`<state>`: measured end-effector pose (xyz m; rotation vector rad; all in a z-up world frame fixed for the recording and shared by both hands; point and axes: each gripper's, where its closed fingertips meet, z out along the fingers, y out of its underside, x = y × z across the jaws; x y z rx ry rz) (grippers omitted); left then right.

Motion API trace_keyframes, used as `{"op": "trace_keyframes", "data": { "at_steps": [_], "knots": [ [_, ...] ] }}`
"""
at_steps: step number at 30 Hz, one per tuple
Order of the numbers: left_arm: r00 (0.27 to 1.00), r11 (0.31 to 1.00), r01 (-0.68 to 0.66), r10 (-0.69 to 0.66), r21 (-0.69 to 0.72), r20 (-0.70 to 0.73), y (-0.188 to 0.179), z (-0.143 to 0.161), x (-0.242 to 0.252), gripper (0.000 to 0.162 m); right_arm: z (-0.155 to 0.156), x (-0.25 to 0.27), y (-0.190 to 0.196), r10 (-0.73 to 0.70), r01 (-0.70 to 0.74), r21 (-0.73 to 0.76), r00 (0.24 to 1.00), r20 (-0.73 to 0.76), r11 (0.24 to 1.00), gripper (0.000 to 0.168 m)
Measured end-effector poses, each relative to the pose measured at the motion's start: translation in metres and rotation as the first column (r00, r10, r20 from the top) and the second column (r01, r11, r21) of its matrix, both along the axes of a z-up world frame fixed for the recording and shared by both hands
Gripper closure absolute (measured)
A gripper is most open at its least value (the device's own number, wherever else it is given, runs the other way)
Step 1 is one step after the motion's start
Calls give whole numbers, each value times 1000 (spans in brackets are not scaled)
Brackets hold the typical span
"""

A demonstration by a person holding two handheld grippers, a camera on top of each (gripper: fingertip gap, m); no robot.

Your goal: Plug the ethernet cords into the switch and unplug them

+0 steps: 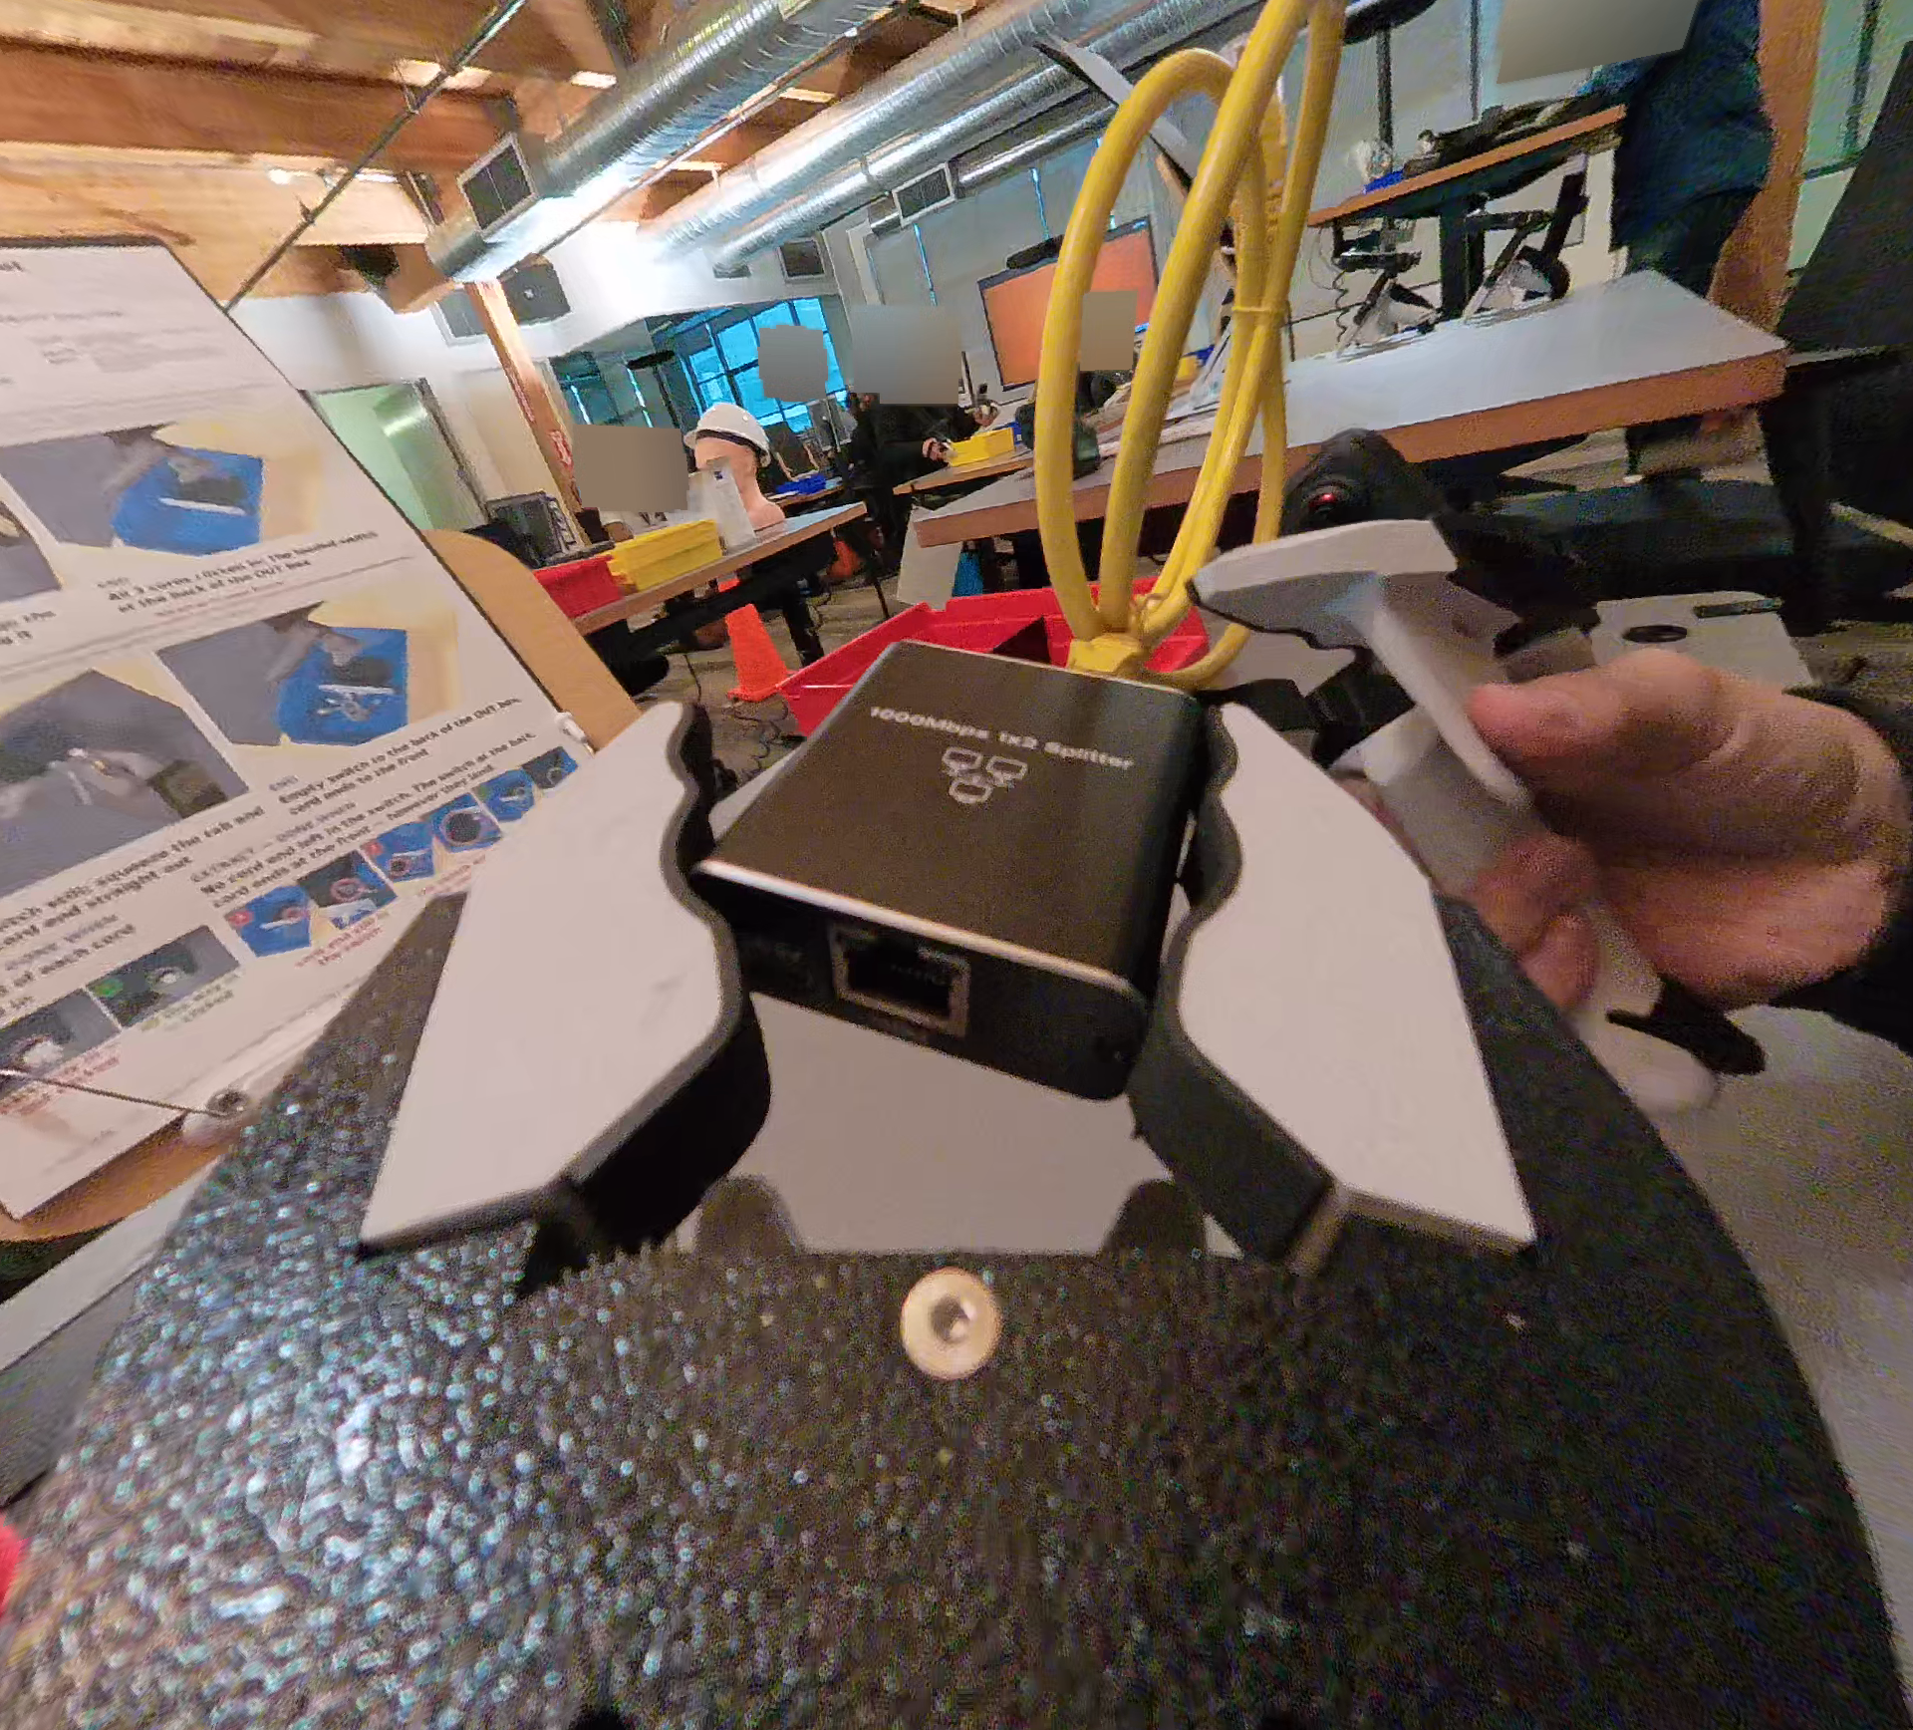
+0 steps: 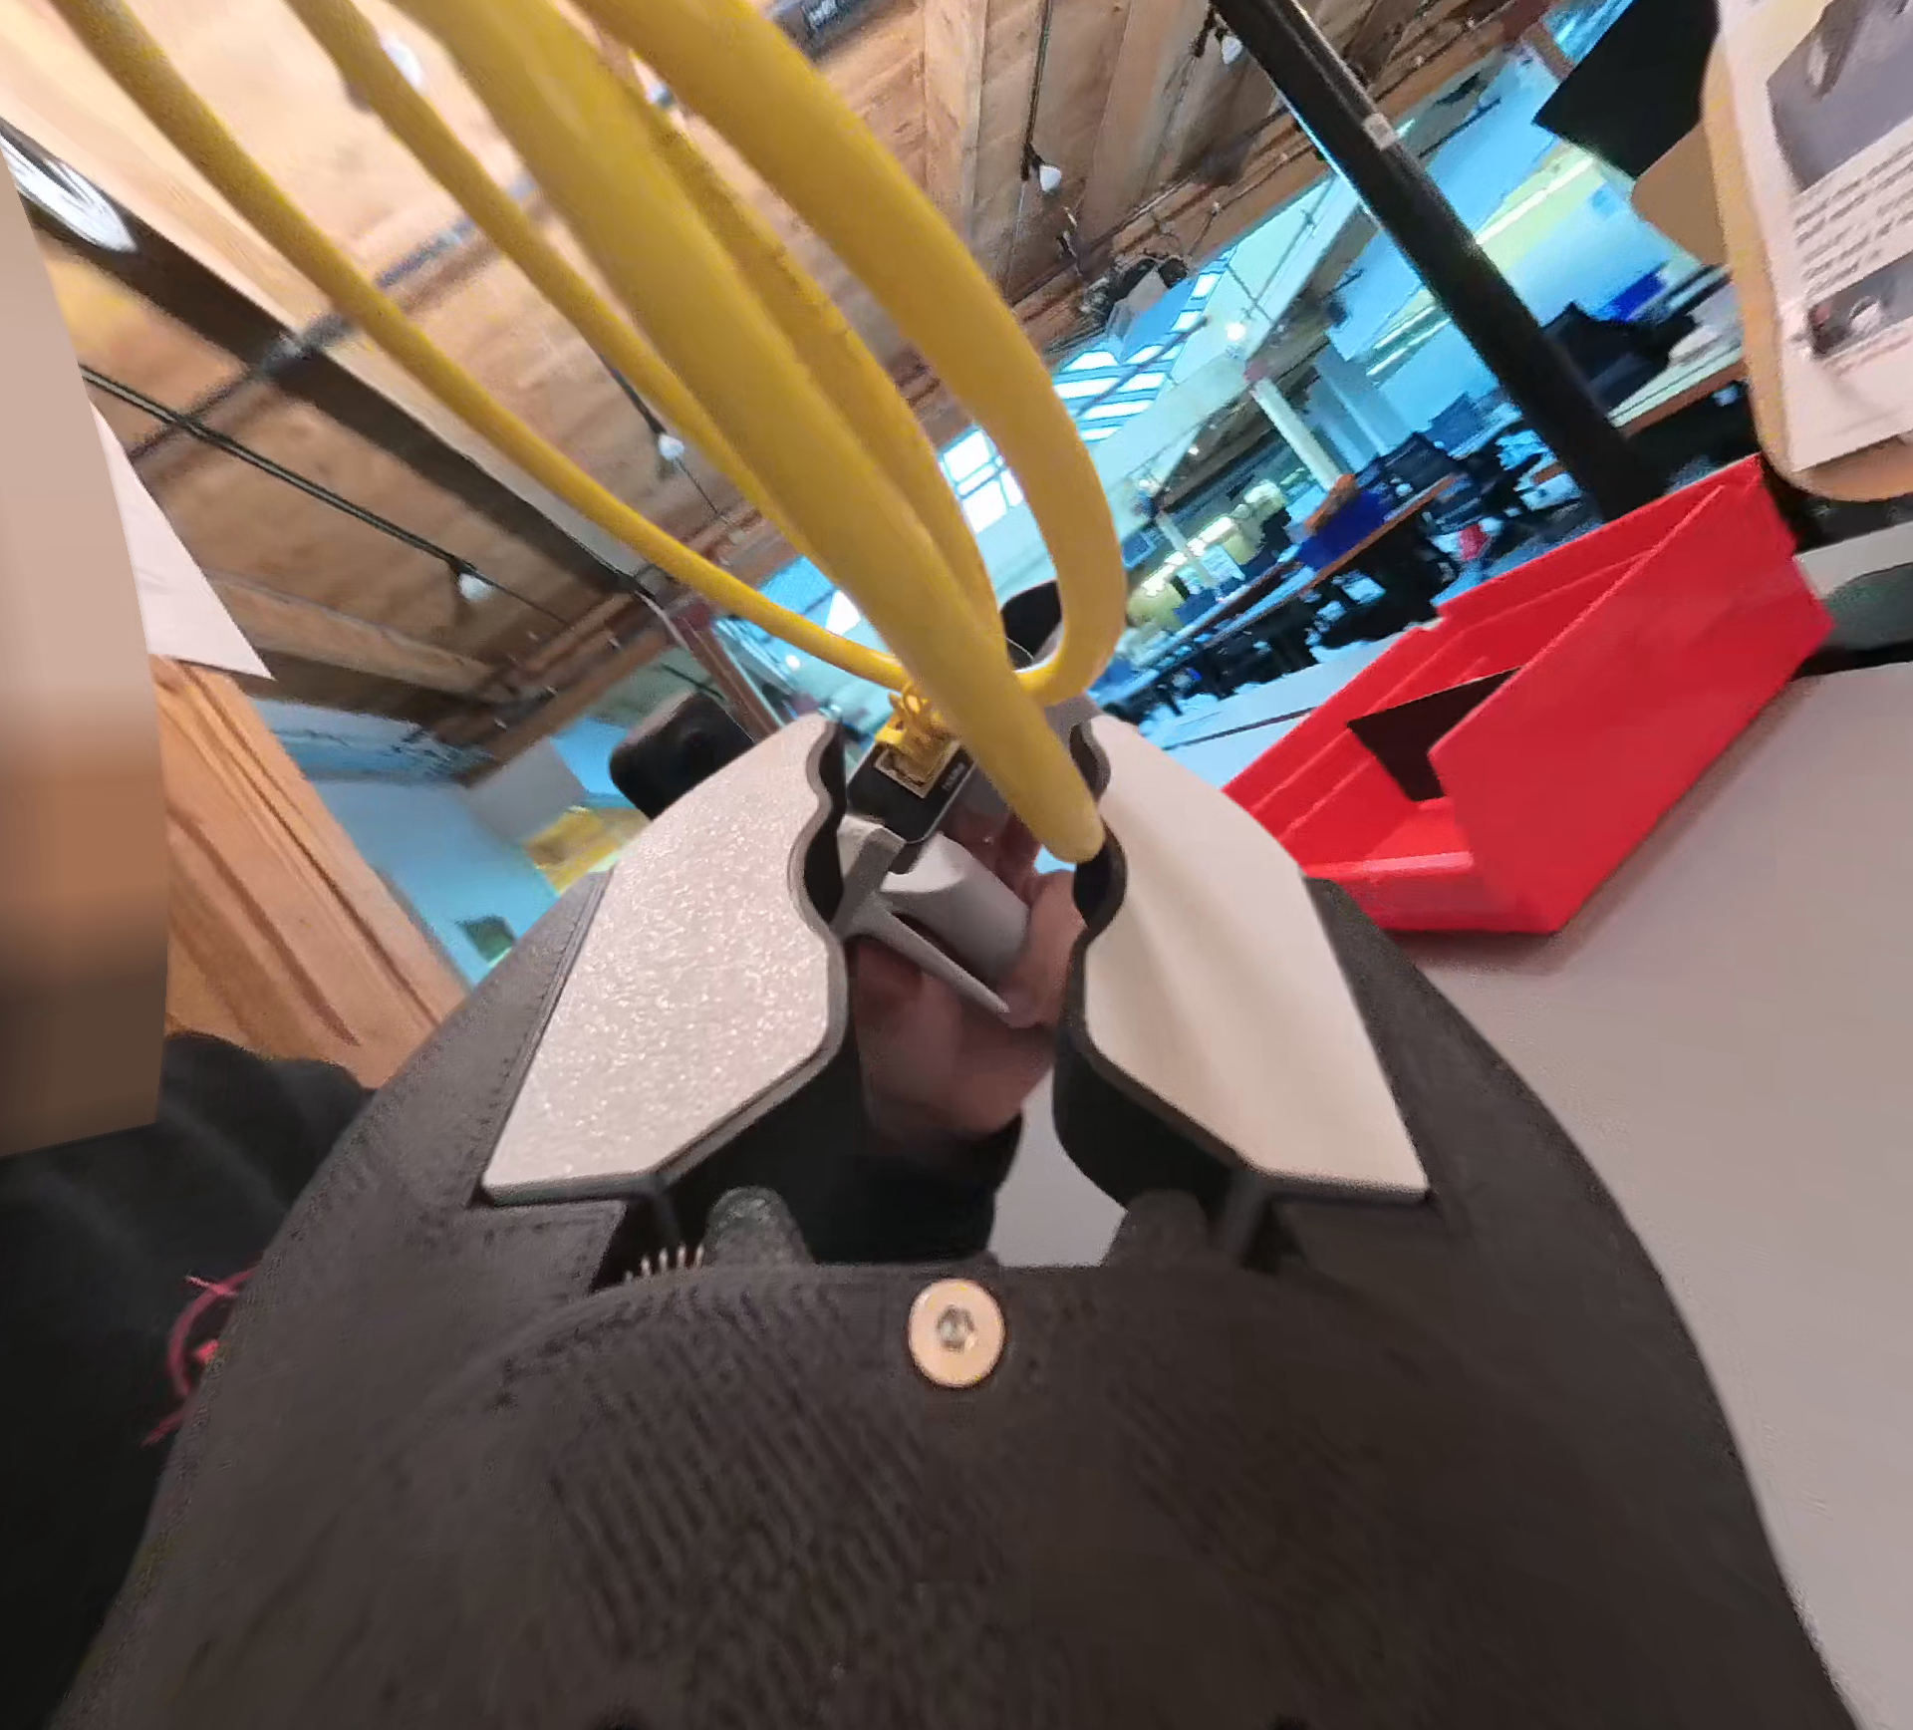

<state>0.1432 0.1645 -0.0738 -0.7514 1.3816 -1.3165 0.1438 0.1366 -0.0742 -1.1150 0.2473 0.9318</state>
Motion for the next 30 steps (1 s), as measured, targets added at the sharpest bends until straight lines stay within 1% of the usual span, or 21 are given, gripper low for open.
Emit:
{"op": "trace_keyframes", "data": {
  "at_steps": [1, 3, 5, 7, 9, 11, 12, 15, 19, 26, 30],
  "knots": [
    [1000, 1000, -20, 20, 15, 13, 1, 1, 0, 74, 0, -2, 0, 28, -28, 10, 999, -33, 1000, 127],
    [993, 992, -108, 105, 62, 44, 8, 4, 0, 74, -6, -16, 3, 128, -129, -19, 991, -41, 991, 136],
    [987, 976, -153, 143, 154, 69, 7, 6, -1, 74, -13, -31, 9, 193, -195, -74, 981, -29, 978, 126],
    [983, 953, -174, 154, 248, 99, 0, 6, -2, 74, -7, -35, 8, 191, -192, -29, 981, -33, 981, 129],
    [984, 928, -160, 121, 337, 134, -12, 4, -4, 74, -1, -28, 5, 157, -156, 18, 985, -71, 988, 135],
    [977, 904, -186, 131, 384, 165, -18, 5, -4, 74, 0, -24, 2, 146, -145, 28, 987, -63, 989, 141],
    [975, 897, -197, 138, 396, 172, -19, 6, -3, 74, 2, -23, 0, 143, -141, 34, 988, -53, 989, 146],
    [967, 898, -210, 132, 387, 218, -20, 11, -7, 74, 6, -24, -2, 118, -118, 36, 993, 5, 992, 146],
    [958, 902, -210, 112, 378, 265, -22, 18, -11, 74, 11, -26, -4, 39, -43, 37, 994, 104, 998, 147],
    [915, 875, -276, 111, 399, 389, -28, 27, -19, 74, 19, -34, -12, 18, -40, 76, 962, 271, 996, 147],
    [899, 874, -283, 97, 396, 428, -32, 32, -23, 74, 22, -39, -17, 25, -59, 88, 938, 345, 994, 147]
  ]
}}
